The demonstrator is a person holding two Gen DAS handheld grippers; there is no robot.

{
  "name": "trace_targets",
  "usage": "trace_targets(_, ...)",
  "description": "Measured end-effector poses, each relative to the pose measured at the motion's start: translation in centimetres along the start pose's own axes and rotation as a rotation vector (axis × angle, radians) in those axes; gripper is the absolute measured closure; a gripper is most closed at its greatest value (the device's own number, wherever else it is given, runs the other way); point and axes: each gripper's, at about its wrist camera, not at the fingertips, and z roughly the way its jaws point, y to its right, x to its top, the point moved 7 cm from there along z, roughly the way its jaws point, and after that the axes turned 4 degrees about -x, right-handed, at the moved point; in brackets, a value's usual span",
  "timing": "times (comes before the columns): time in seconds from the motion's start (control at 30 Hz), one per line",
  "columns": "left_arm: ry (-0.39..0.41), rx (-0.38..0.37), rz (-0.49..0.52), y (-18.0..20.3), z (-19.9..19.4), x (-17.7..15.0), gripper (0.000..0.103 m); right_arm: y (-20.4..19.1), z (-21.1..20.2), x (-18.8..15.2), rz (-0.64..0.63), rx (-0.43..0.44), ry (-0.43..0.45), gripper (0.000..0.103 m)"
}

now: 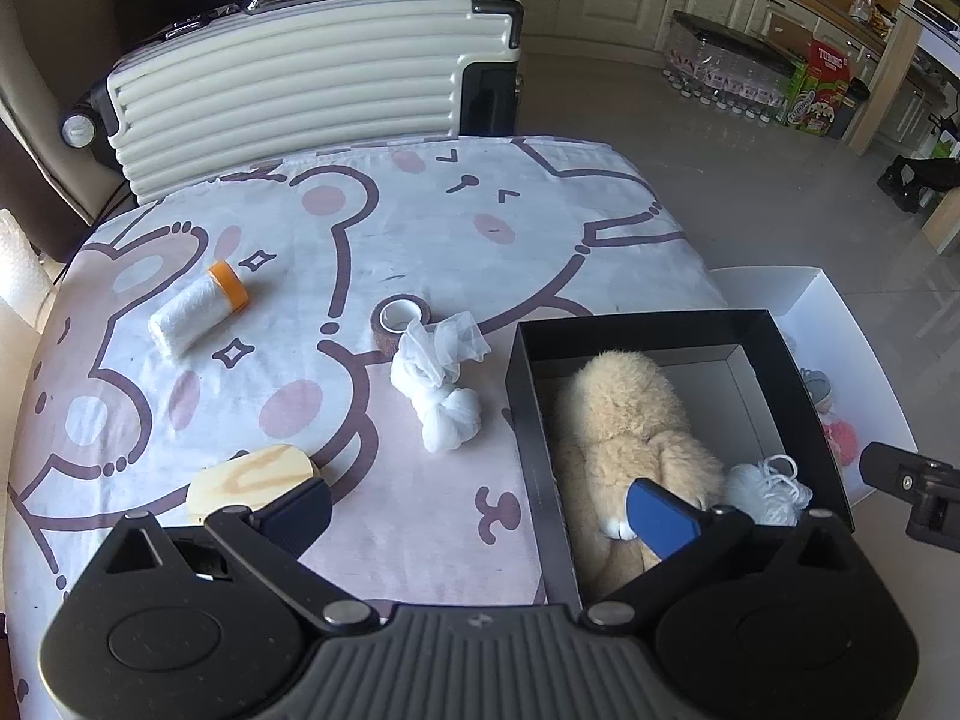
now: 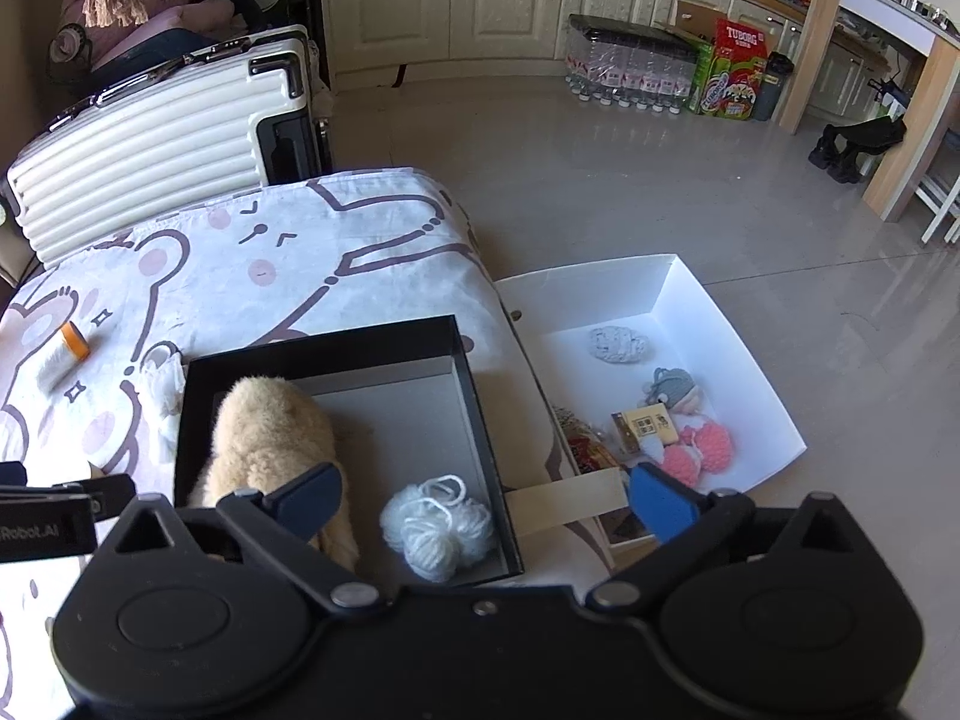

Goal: Organize objects
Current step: 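Withdraw both tools from the black box back over the bed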

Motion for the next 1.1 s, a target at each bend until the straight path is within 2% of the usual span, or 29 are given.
trace_targets(0.7,0.033,0.014,0.022,-1.0,0.2,0.3,0.0,0.6,0.9,-0.5,0.019,0.0,-0.006,0.0)
trace_targets(0.9,0.03,0.03,0.013,-2.5,0.1,0.2,0.0,-0.5,1.2,-0.5,0.008,0.005,-0.011,0.0)
trace_targets(1.1,0.036,0.062,-0.021,-5.7,-0.5,0.0,0.0,-2.9,1.4,-0.2,-0.012,0.029,-0.009,0.0)
